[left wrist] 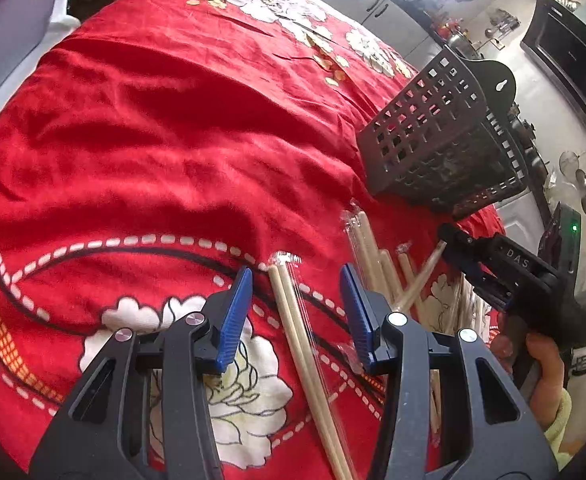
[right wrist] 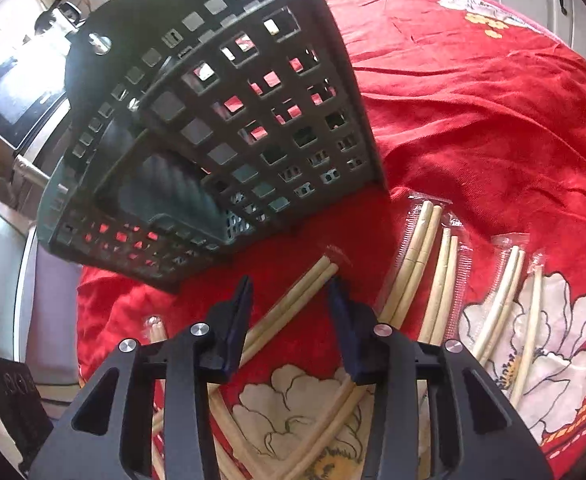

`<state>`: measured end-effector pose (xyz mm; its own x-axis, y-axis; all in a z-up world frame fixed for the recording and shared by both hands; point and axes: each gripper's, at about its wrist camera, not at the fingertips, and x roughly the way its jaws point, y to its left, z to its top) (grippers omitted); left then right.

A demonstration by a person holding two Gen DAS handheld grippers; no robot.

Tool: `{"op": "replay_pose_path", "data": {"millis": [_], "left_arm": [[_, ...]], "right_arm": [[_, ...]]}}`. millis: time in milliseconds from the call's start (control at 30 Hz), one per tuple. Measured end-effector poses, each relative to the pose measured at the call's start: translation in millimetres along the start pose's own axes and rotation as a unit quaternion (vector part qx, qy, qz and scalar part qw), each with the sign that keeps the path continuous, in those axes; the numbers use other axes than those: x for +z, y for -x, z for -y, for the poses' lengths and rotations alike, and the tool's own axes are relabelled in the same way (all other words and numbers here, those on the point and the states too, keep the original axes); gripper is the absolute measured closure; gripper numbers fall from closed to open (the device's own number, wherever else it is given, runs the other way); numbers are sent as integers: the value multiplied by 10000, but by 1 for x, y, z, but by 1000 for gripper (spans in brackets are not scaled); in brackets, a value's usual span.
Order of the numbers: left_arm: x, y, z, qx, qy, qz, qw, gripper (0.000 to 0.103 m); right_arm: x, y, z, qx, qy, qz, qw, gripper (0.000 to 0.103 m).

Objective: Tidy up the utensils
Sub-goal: 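Close the left tool on a wrapped chopstick while the right tool grasps another chopstick, then lift both held chopsticks and lower them upright into the grey mesh caddy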

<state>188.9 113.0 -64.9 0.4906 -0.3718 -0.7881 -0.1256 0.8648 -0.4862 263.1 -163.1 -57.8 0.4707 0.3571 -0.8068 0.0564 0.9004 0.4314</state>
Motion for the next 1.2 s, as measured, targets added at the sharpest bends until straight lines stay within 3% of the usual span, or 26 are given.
{"op": "replay_pose_path", "data": {"millis": [233,400,633,833,1200], "left_arm": [[4,-6,7,142,-216,-34,9997,67],[3,-7,5,377,-380,11,9986,91],[7,-3,0,208,-389,0,9990,98],[9,24,21,-39,-681,401,9969,99],[21,86,81,-492,-1373,1204,9820,100]], "right_arm": [[4,-1,15,56,-142,45,9999,84],[8,5,34,342,-410,48,9986,89],[8,22,46,1002,-562,17,9934,91],[2,44,31,1333,-85,85,9910,92],[-11,109,-19,1792,1444,736,9704,92]]}}
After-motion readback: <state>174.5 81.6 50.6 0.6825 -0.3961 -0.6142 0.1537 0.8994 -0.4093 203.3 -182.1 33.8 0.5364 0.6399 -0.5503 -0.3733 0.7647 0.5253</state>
